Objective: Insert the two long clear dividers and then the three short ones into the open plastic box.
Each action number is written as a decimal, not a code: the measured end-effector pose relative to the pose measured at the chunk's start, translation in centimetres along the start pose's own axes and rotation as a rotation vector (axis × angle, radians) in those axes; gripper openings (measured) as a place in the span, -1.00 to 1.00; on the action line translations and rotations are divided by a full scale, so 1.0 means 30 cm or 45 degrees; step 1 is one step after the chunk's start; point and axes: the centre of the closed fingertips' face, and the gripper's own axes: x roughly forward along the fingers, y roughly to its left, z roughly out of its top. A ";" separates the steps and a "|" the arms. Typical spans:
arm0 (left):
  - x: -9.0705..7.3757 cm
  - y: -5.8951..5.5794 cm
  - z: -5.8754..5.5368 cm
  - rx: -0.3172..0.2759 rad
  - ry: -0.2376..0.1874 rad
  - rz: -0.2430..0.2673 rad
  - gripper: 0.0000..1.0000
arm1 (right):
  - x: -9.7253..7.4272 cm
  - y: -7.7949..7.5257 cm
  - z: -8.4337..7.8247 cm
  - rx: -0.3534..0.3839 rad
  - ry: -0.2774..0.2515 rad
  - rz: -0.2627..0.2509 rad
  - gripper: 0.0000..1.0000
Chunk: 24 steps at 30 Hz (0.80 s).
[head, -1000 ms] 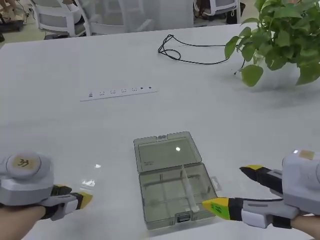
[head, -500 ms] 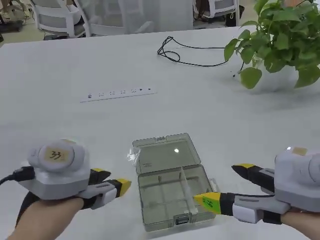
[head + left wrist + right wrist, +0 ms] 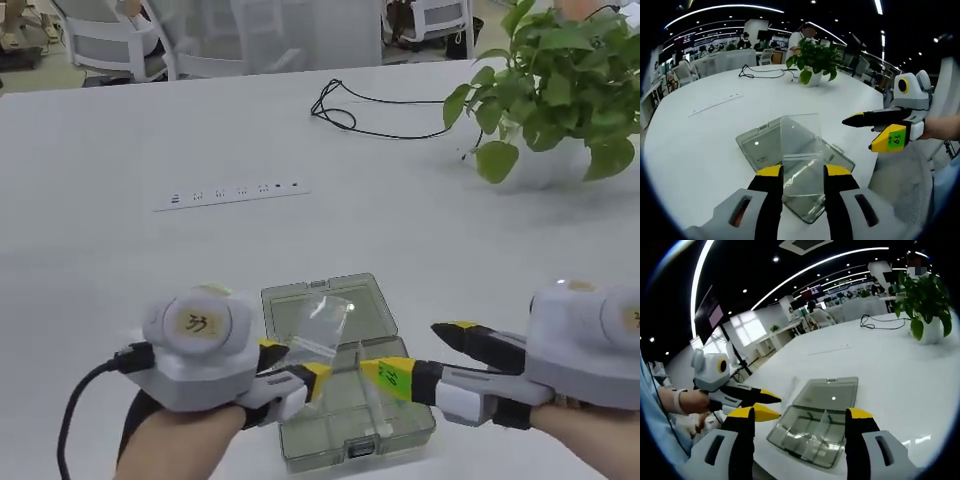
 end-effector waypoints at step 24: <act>0.016 -0.097 0.014 -0.028 -0.046 -0.055 -0.40 | 0.075 0.030 -0.010 0.346 0.059 0.084 -0.50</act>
